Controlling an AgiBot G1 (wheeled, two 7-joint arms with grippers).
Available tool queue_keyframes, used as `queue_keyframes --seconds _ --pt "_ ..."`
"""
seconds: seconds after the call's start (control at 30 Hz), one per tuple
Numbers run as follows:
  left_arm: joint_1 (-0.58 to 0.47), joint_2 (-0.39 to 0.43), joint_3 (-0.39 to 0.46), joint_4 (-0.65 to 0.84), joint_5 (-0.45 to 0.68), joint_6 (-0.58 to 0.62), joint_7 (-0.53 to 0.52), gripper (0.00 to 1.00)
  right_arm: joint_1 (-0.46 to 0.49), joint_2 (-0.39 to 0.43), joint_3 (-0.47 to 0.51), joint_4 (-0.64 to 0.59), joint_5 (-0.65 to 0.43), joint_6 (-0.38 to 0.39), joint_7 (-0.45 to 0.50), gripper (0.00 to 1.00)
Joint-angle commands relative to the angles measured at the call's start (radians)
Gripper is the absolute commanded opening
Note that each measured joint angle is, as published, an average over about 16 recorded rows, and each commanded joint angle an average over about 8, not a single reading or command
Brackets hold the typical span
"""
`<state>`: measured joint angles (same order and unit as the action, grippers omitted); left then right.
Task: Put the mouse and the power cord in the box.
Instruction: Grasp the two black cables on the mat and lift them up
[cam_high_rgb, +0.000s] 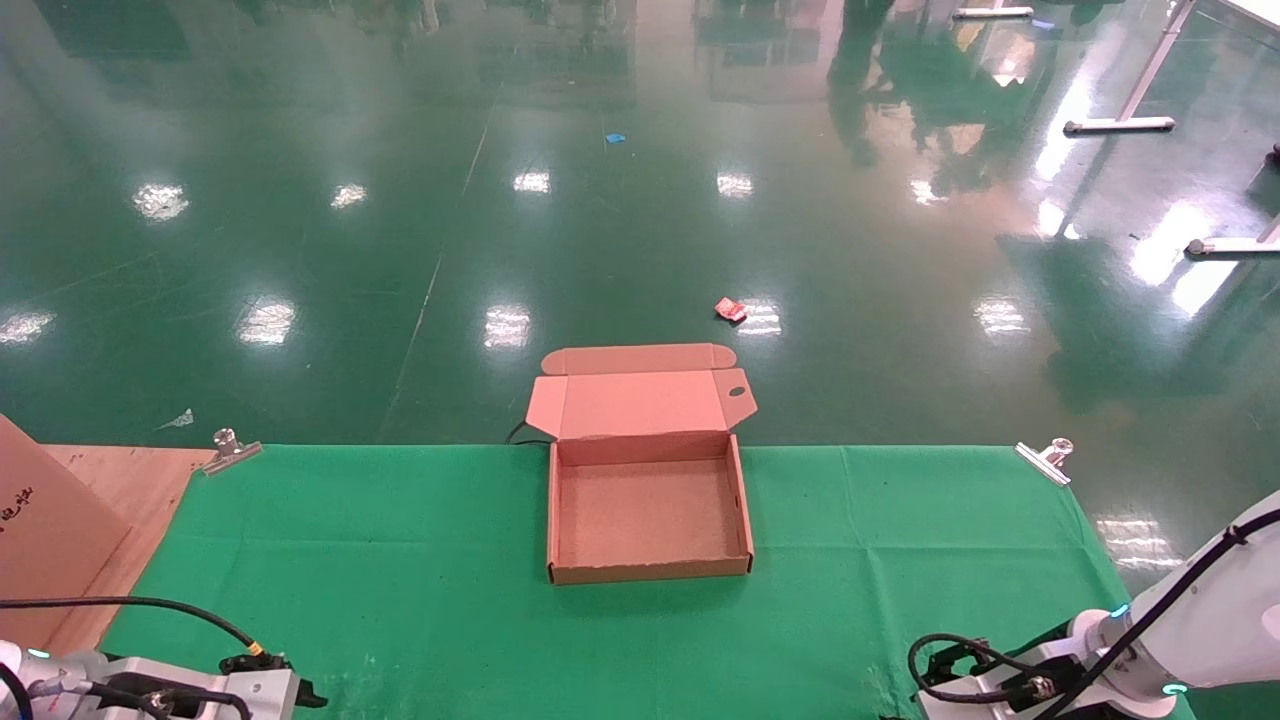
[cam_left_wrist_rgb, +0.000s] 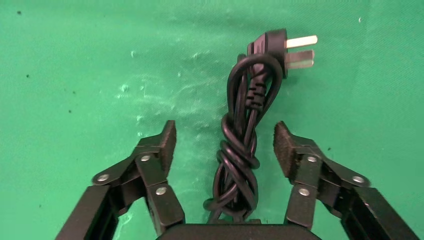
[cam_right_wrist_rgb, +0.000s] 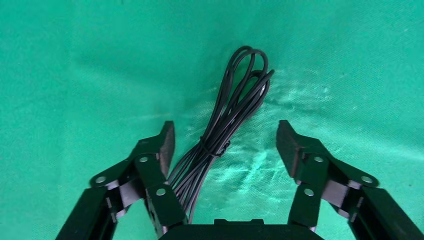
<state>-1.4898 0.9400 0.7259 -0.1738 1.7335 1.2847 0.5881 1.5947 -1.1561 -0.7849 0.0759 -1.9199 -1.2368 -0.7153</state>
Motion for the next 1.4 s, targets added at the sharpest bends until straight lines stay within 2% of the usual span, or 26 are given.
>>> queue_keyframes --seconds 0.03,0.83,1.1,1.4 --pt "-0.005 0.004 0.000 0.009 0.001 0.002 0.005 0.00 0.002 0.001 0.002 -0.007 0.003 -0.004 -0.007 0.00" --pt "-0.015 0.016 0.000 0.083 -0.001 0.012 0.057 0.00 0.015 0.001 0.010 -0.049 0.014 0.003 -0.030 0.00" --pt "-0.083 0.003 0.005 0.069 0.006 0.058 0.061 0.00 0.060 0.013 0.025 -0.047 0.035 -0.029 -0.035 0.00" --pt "-0.222 -0.005 0.021 -0.016 0.031 0.171 0.028 0.00 0.181 0.043 0.046 -0.023 0.066 -0.124 -0.039 0.00"
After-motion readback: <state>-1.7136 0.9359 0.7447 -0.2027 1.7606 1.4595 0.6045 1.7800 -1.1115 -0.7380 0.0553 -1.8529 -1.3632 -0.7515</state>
